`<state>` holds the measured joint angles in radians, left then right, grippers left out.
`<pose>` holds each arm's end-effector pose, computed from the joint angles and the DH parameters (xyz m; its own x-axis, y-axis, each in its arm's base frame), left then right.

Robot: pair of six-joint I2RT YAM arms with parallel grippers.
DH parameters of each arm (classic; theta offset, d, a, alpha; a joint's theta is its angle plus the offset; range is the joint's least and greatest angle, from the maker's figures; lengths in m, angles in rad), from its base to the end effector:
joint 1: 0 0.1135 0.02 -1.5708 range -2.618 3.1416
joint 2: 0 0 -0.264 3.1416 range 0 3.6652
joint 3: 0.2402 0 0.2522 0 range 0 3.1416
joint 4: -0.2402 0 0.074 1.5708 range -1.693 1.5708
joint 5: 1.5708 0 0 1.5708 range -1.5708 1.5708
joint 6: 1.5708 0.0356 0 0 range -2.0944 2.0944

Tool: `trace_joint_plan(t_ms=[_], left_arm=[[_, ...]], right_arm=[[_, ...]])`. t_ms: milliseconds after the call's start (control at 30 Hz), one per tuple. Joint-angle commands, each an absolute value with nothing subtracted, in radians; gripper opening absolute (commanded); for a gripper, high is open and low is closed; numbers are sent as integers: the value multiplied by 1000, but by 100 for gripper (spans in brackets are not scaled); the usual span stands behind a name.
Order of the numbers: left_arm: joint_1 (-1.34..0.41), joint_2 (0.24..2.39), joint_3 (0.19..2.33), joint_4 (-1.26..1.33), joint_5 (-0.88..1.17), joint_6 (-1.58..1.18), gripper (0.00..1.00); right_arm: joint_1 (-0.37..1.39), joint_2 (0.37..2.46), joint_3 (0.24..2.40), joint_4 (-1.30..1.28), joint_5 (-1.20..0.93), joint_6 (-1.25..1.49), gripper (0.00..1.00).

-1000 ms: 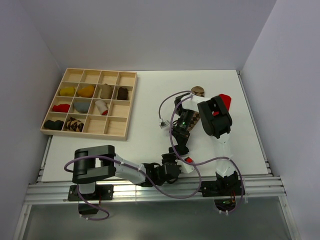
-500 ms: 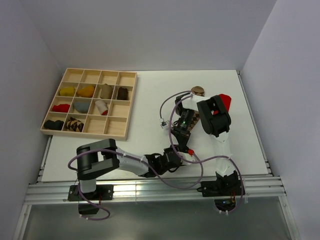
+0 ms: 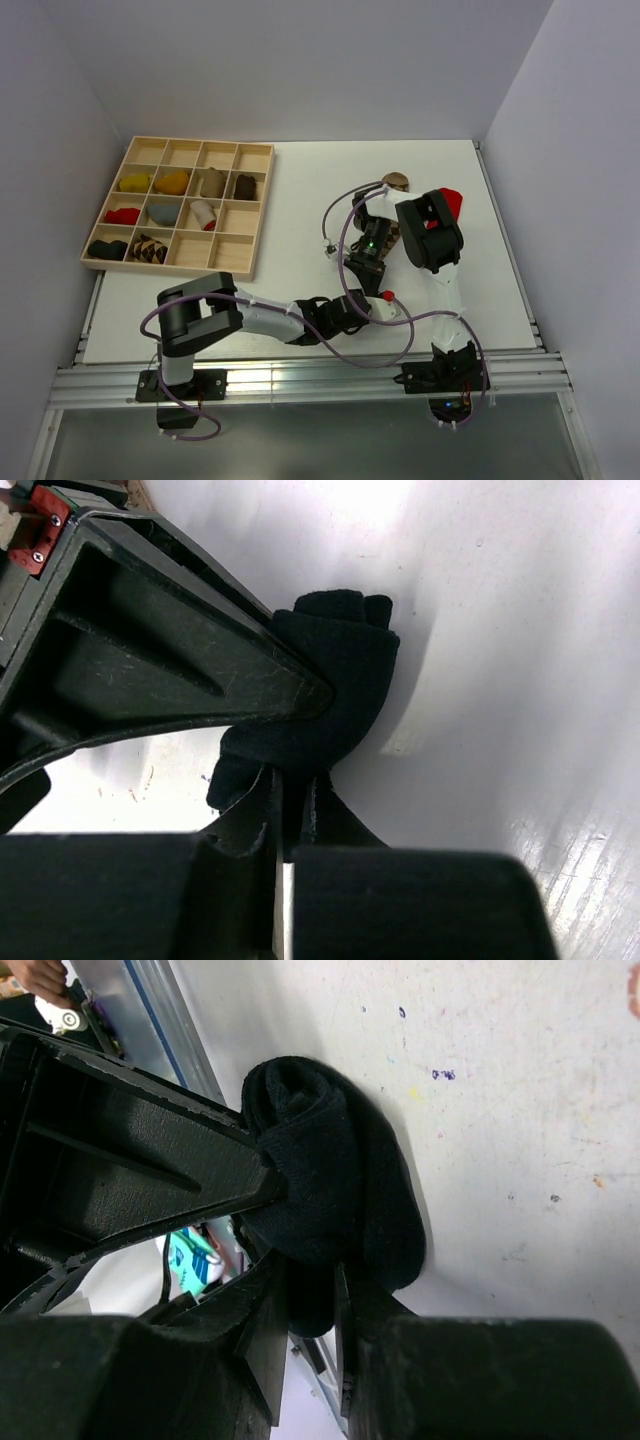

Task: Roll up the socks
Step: Roll the sock at the center of the board.

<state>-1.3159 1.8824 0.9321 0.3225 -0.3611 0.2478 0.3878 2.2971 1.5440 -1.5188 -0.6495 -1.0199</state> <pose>0.1077 -0.3636 0.1373 0.0608 0.6767 -0.7337 0.8441 0.3575 0.3997 0.3150 0.1519 0.1089 -0.4214 -0.9051 -0.0561 -0.5713 0.2169 0.7915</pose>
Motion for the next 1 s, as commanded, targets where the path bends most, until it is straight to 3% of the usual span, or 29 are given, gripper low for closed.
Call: trace_joint_plan(t_ms=[0,367,633,967], left_arm=[[-1301,1939,943,256,-180,192,0],[-1286,1944,956,204,-120,147,0],[-1224,1870,936,233,-80,74,0],[-1082,1688,881,296,-78,-103,0]], right_arm=[[400,2332,1552,-1442,-647,-1068,27],[292,2152,1600,-1356,-758,-969,56],[154,1956,1565,-1177,-766,-764,62],[15,1766,1571,-1052,-738,-635,62]])
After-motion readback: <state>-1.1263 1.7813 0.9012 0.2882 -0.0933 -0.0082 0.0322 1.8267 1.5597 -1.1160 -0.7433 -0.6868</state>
